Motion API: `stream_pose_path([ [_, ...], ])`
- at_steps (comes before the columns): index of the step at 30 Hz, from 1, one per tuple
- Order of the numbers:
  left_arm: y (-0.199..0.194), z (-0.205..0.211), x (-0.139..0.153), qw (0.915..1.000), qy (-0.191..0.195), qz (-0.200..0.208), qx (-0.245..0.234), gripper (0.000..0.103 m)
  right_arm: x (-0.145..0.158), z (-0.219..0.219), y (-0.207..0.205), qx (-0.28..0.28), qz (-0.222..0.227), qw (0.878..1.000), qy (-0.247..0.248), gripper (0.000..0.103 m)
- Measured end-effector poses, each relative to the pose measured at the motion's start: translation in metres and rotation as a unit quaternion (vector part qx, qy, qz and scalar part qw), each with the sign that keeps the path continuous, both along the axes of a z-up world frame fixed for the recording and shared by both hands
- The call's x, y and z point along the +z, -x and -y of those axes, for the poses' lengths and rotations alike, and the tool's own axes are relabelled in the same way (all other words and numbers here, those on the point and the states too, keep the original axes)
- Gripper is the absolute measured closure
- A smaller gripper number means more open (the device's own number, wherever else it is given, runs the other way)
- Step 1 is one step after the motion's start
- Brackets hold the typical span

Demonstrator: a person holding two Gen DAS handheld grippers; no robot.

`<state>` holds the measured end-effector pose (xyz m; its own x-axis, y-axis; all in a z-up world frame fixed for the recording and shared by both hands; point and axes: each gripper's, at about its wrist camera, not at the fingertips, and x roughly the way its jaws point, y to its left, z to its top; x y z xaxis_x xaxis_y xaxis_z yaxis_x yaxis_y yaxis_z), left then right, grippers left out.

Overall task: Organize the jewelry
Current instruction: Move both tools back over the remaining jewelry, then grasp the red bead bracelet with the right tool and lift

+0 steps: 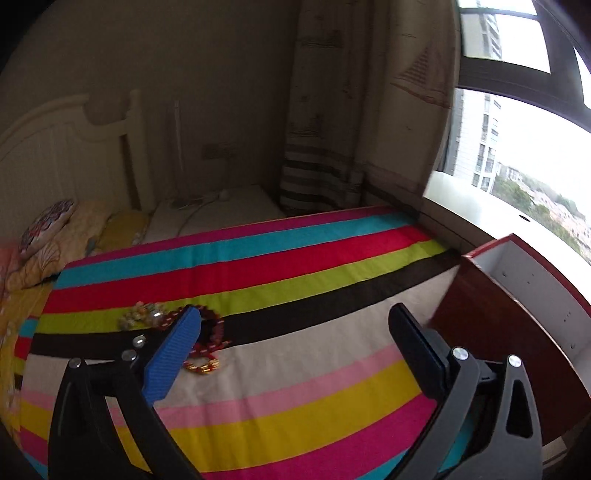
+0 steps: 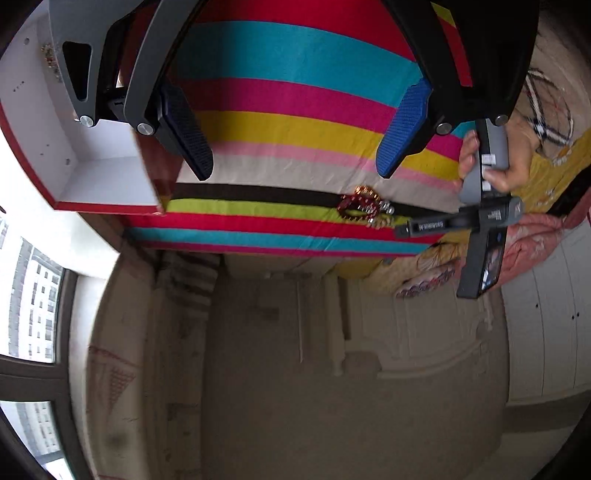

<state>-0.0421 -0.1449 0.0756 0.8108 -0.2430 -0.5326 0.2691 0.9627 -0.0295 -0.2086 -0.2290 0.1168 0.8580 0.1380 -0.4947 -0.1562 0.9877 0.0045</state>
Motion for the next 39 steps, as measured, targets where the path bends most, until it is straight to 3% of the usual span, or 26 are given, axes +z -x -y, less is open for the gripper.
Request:
stream_pose_path([
  [4,-0.017,-0.075,-0.013,0.9959,0.036,-0.029,0.077,0.002,-0.020,-0.027,-0.048,0.042,-0.047,0.998,-0.015,0.017],
  [7,-0.027,-0.134,-0.027,0.9861,0.079,-0.064,0.131,0.002,-0.031,-0.046,-0.085,0.068,-0.065,0.995,-0.025,0.029],
  [9,-0.032,-0.170,-0.041,0.9744,0.122,-0.090,0.166,0.002,-0.039,-0.055,-0.110,0.085,-0.073,0.993,-0.027,0.045],
  [13,-0.038,-0.207,-0.070,0.9455,0.199,-0.138,0.217,0.002,-0.065,-0.084,-0.156,0.119,-0.093,0.988,-0.019,0.064],
  [15,-0.035,-0.217,-0.073,0.9372,0.224,-0.145,0.225,0.002,-0.077,-0.097,-0.177,0.133,-0.107,0.985,-0.024,0.072],
  [19,-0.028,-0.214,-0.073,0.9402,0.199,-0.138,0.240,0.002,-0.090,-0.120,-0.203,0.156,-0.128,0.979,-0.002,0.078],
  [22,-0.025,-0.212,-0.072,0.9427,0.186,-0.130,0.245,0.002,-0.088,-0.131,-0.213,0.164,-0.112,0.979,0.037,0.078],
  [30,-0.031,-0.216,-0.076,0.9421,0.186,-0.138,0.242,0.002,-0.106,-0.152,-0.228,0.184,-0.136,0.964,0.135,0.078],
  [36,-0.032,-0.215,-0.077,0.9432,0.182,-0.139,0.241,0.002,-0.110,-0.159,-0.228,0.206,-0.129,0.960,0.139,0.088],
  [39,-0.032,-0.215,-0.077,0.9435,0.180,-0.139,0.241,0.002,-0.092,-0.142,-0.220,0.203,-0.091,0.971,0.082,0.091],
])
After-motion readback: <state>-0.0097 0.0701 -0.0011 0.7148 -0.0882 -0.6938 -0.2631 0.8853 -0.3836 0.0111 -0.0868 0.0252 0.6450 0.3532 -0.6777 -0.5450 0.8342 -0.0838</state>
